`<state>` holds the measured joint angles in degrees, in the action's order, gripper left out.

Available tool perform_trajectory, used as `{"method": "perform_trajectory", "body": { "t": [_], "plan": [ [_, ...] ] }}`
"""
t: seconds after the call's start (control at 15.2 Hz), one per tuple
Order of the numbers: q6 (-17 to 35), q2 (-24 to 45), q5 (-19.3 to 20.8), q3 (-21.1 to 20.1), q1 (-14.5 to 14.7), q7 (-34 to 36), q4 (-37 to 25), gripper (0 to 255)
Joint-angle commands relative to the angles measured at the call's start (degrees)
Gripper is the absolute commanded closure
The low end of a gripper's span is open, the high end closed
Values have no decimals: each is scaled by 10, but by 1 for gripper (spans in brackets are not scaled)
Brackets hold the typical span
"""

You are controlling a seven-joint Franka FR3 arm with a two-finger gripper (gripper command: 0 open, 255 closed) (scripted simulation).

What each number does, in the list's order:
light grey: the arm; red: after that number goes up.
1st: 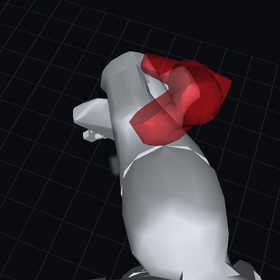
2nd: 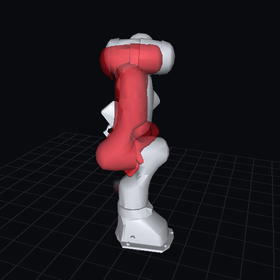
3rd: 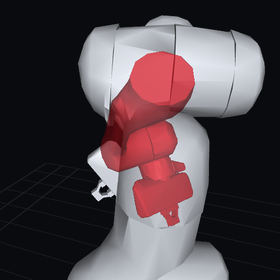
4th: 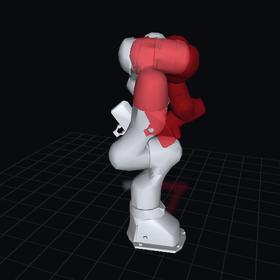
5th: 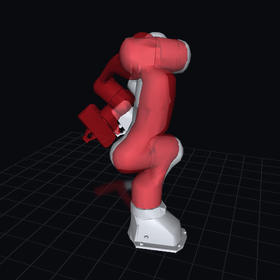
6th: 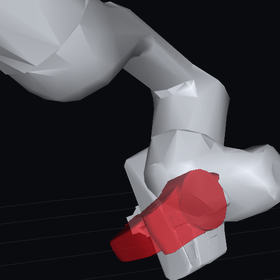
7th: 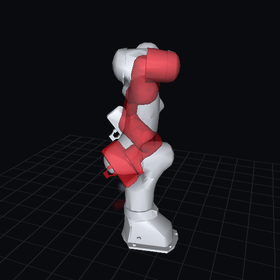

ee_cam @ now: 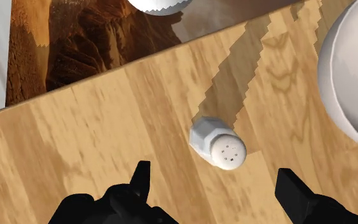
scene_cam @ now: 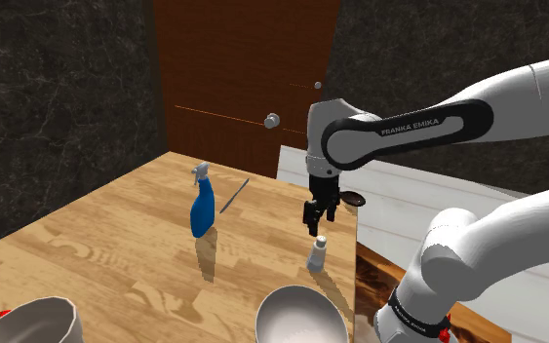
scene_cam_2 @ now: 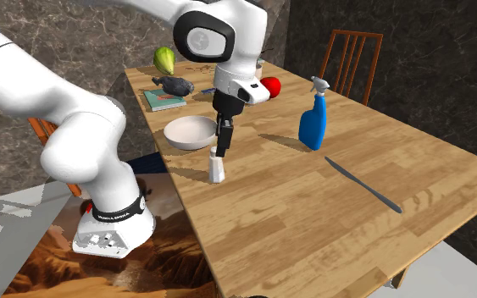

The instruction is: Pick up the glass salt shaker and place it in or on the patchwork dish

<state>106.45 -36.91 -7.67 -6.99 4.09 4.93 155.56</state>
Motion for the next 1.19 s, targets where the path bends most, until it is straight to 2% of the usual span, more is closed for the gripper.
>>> {"method": "perform_trajectory", "body": {
  "t": [0.0, 0.53, 1.06, 1.12],
  "plan": [
    [48, 31, -13, -16, 9, 13, 14, 0],
    [120, 55, -24, -24, 15, 12, 61, 0],
    [120, 55, -24, -24, 15, 12, 61, 0],
    [120, 55, -24, -24, 15, 12, 61, 255]
  ]
}}
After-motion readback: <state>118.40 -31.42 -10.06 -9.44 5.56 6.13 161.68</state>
